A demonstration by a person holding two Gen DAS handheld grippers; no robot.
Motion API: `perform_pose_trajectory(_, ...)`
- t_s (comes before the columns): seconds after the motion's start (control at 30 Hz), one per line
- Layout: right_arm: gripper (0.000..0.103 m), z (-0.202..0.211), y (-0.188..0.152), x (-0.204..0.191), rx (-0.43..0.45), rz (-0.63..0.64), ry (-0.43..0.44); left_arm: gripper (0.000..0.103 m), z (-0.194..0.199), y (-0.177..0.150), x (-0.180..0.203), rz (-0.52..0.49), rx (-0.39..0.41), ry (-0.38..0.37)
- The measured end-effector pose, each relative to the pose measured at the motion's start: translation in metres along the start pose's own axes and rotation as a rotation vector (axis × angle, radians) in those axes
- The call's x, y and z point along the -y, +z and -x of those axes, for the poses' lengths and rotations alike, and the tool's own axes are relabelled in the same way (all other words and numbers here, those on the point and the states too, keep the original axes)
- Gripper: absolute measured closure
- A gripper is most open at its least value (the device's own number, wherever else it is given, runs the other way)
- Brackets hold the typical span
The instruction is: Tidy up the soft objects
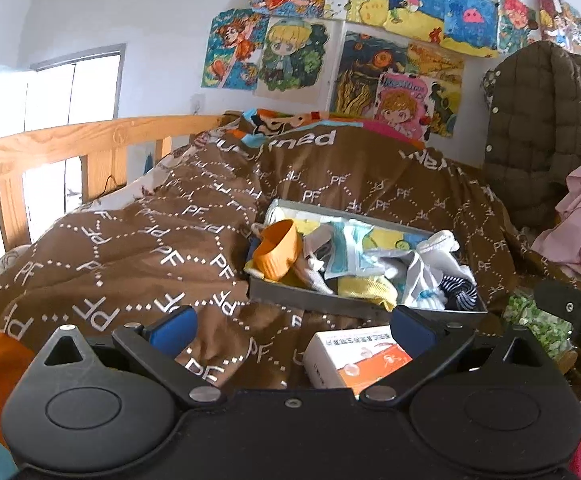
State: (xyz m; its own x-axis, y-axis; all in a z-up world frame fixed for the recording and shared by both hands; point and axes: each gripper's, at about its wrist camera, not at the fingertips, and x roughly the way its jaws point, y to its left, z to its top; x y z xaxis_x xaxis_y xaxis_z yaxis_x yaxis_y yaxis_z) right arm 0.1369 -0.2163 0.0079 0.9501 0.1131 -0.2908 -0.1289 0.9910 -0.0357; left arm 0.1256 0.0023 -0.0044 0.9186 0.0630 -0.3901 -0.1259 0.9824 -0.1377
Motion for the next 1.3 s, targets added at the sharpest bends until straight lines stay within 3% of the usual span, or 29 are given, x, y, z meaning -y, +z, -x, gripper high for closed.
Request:
perform_pose_trajectory(0.6,0.000,-0.012,-0.009,0.002,-0.054,-0.003,-0.008,0.001,-0.006,-0.008,0.003,-0.033,-0.037,0.053)
perform_pose_trajectory(1.3,0.000,-0.027,-0.021,0.010,-0.174,-0.072,-0.009,0.001,-0.013,-0.015,0.006,-0.057,-0.086,0.072)
